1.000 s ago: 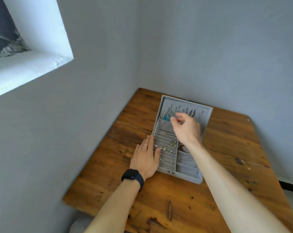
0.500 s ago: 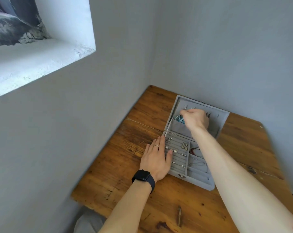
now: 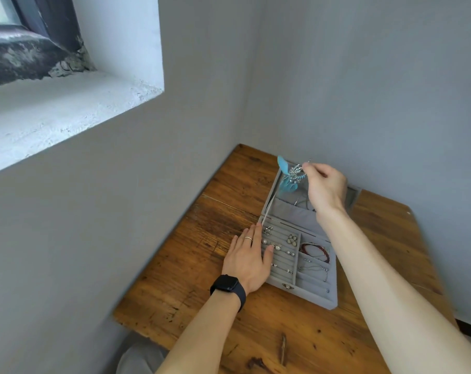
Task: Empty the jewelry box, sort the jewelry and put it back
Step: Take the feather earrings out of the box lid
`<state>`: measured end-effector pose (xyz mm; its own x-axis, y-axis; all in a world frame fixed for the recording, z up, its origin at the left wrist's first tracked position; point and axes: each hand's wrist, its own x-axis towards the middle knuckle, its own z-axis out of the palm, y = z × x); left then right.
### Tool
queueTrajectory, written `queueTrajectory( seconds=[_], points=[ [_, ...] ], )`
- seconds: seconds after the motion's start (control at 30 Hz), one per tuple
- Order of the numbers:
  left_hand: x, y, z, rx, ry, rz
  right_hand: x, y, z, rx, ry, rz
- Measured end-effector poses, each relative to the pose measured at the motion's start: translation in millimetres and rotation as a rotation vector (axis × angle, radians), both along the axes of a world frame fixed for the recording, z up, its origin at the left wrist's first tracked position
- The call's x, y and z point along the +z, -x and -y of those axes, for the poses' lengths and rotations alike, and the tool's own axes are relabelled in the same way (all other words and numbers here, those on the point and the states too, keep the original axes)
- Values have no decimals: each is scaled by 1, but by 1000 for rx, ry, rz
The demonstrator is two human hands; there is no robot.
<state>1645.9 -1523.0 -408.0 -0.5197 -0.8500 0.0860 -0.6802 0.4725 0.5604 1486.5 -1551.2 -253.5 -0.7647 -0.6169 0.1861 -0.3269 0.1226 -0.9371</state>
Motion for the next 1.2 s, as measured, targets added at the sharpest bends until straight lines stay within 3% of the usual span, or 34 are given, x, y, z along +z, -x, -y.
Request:
queueTrajectory(
  seconds=[0.17,0.27,0.47,0.67,0.93,1.2],
  points=[
    [13,-9,6,-87,-147,-12,4,-5,-54,67,125,8],
    [31,-31,3,-55,-259,-155,1,-16,-96,124,115,-42],
    [76,-63,-58,-134,-24,-458,-39,-57,-181,186,51,-37],
    [86,-71,-118,-277,-60,-453,-76,-91,-239,185,18,35],
    [80,-88,-153,-321,-371,-536,-85,-104,-288,288,-27,196],
    [78,-89,-162,-210,-863,-682,-85,-110,-299,291,-12,287]
  ],
)
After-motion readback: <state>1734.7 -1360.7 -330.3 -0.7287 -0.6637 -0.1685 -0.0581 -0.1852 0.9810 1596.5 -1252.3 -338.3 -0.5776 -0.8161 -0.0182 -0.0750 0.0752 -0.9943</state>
